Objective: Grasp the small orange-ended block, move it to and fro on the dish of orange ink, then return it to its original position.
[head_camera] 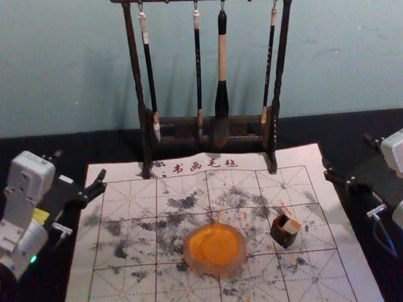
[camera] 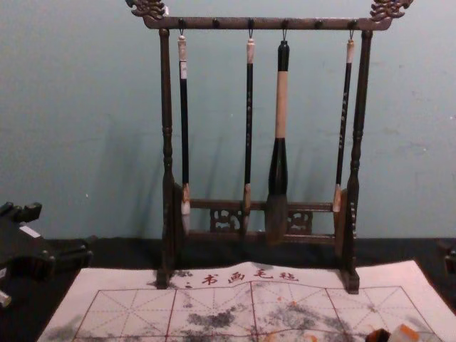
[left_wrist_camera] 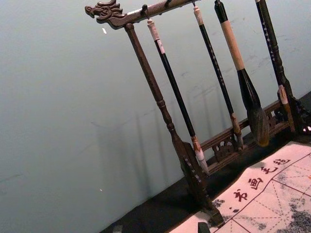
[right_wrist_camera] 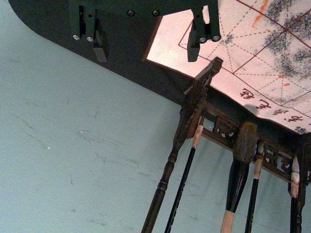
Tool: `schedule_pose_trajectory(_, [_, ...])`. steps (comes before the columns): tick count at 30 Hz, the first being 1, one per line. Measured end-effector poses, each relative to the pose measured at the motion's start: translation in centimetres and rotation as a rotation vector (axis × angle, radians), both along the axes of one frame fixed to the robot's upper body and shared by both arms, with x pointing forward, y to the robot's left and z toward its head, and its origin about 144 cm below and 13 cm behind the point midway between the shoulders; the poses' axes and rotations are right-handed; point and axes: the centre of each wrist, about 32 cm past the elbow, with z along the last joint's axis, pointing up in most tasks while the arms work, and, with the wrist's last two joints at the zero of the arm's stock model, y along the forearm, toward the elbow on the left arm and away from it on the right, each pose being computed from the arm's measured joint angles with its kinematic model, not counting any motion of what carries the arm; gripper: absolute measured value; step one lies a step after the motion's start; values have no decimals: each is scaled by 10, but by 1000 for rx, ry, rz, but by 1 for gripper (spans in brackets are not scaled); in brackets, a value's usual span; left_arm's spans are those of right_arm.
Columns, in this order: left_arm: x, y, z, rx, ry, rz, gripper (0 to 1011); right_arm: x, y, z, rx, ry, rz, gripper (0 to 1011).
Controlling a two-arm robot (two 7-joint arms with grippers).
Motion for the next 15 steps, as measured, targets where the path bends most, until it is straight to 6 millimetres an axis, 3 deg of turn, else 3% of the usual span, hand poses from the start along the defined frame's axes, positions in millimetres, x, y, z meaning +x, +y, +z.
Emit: schedule_pose_trajectory(15, [0, 0, 0, 0, 0, 0, 1001, 0, 0, 0, 0, -2, 0, 1000])
